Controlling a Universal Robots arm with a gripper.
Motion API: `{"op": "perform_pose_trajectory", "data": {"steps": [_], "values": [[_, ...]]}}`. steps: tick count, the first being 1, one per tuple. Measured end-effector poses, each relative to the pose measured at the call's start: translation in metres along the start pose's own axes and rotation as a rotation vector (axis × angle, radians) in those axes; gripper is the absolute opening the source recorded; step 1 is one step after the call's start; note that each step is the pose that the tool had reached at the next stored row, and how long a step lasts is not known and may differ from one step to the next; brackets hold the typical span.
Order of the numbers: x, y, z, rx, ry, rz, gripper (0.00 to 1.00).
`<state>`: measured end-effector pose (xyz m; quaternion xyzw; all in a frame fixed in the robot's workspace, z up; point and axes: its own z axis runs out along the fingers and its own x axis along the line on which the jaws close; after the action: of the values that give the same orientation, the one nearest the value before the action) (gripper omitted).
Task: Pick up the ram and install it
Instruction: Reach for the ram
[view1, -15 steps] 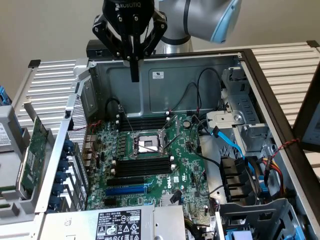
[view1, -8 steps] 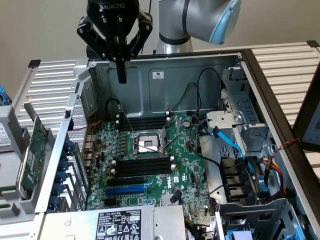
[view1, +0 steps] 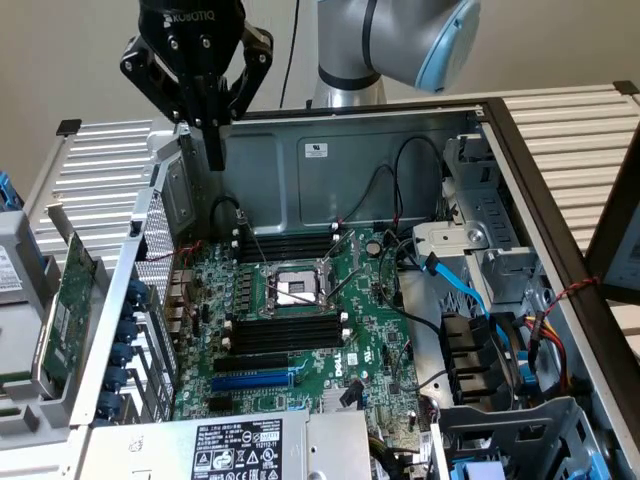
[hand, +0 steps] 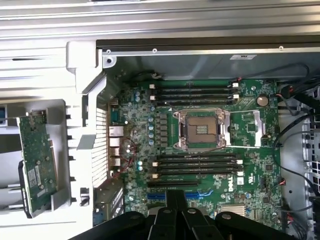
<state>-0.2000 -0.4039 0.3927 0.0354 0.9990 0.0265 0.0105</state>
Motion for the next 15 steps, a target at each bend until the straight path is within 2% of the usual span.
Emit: {"op": "perform_pose_trajectory", "data": {"steps": [15], "values": [[0.067,-0.0078,-0.0017,-0.0001,-0.0001,0.0,0.11]]}}
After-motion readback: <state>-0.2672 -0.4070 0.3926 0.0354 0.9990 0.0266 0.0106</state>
